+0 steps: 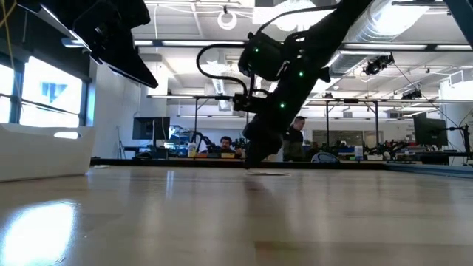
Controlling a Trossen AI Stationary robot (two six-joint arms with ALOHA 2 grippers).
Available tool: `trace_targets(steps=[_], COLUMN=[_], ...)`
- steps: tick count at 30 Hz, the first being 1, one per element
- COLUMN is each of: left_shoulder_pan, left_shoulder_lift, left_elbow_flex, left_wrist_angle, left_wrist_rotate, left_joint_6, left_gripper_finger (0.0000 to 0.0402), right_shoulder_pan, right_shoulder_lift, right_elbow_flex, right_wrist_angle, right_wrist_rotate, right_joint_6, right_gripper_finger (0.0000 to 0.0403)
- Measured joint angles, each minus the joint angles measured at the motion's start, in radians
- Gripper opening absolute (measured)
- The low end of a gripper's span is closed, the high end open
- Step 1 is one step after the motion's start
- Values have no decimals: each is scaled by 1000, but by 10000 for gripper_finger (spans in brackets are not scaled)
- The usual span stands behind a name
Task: Pick & Place First Aid Supplies
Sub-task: Put the green bandage pack into the black bin
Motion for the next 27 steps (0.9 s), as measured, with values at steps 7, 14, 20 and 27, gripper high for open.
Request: trace_targets(steps=[7, 14, 20, 27], left_shoulder_pan=[0, 0, 0, 0], left_shoulder_lift=[0, 0, 0, 0], left_elbow_flex=[0, 0, 0, 0], left_wrist_angle=[0, 0, -2, -9], left_wrist_rotate=[2, 5, 6, 18], left_joint_6=[0, 0, 0, 0], left_gripper_finger=[108, 108, 108, 108], right_shoulder_pan=[-37, -59, -69, -48], right_shoulder_lift=[33, 87, 92, 63], right_elbow_flex=[2, 6, 5, 3], right_wrist_angle=[19, 38, 24, 23], right_wrist_rotate=[-105, -116, -114, -79], right_joint_6=[-5, 32, 47, 52], right_gripper_finger=[155, 151, 131, 133])
